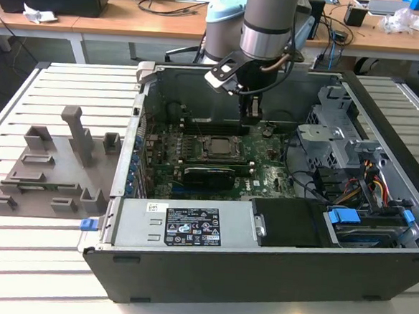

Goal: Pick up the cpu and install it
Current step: 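Close the cpu cover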

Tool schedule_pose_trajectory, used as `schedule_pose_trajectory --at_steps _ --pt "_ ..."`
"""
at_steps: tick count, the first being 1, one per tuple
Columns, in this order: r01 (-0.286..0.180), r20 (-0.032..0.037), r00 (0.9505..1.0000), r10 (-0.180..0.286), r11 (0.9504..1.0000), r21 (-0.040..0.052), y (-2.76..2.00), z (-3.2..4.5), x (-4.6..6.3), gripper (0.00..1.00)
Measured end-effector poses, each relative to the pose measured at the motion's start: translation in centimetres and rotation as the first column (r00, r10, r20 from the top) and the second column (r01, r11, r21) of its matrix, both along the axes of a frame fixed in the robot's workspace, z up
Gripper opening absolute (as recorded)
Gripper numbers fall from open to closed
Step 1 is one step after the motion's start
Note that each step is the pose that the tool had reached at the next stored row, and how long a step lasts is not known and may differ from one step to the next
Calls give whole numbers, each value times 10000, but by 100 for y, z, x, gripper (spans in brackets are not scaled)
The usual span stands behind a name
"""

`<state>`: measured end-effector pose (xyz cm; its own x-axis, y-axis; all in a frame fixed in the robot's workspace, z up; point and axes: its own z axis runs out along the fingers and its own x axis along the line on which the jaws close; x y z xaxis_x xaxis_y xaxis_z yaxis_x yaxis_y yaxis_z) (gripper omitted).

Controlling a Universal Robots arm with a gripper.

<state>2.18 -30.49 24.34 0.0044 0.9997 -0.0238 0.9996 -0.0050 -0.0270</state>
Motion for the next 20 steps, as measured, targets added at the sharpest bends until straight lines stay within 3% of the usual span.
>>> schedule_pose_trajectory --at_steps 5,11,20 --pt "0 0 10000 0 10000 0 0 -61 -112 11" --pt "1 0 10000 -1 10000 0 0 -288 -549 11" --pt "0 0 10000 0 10000 0 0 -370 -639 11"
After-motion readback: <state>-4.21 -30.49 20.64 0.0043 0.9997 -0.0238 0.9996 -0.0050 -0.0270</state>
